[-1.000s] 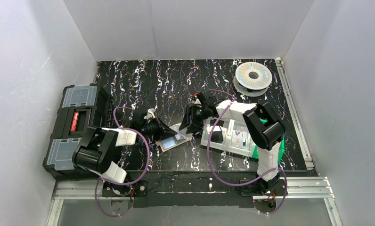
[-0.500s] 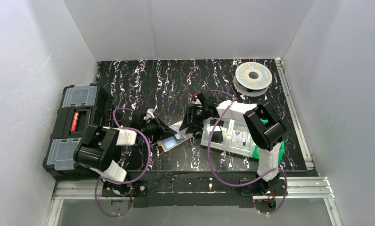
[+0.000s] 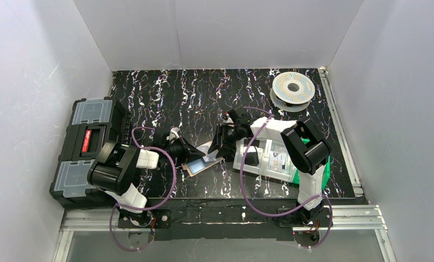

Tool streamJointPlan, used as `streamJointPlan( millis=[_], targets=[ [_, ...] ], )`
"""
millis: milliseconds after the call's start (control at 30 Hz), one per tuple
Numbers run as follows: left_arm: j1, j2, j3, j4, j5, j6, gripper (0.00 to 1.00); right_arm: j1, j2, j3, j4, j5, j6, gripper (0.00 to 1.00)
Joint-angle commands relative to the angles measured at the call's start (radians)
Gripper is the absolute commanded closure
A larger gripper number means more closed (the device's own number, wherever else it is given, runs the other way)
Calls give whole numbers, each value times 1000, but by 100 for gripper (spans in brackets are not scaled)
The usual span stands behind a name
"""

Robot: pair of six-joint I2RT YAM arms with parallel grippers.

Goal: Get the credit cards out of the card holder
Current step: Remove the credit card from the card holder.

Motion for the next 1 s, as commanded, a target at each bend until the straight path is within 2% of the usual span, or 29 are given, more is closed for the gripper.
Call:
streamJointPlan(
  millis=[0,267,567,800,967],
  targets=[
    [8,8,-21,41,23,-6,100,4,16,53,-81,39,-27,42],
    [11,39,-42,117,35,-47,100,13,46,44,-6,-29,31,45],
    [13,50,-45,133,40,-55,100,13,57,45,1,-42,48,46],
    [12,64,-46,131,46,-56,100,14,57,36,23,-48,73,77],
    [13,57,-40,61,43,-22,100,13,43,32,-8,9,60,90]
  ],
)
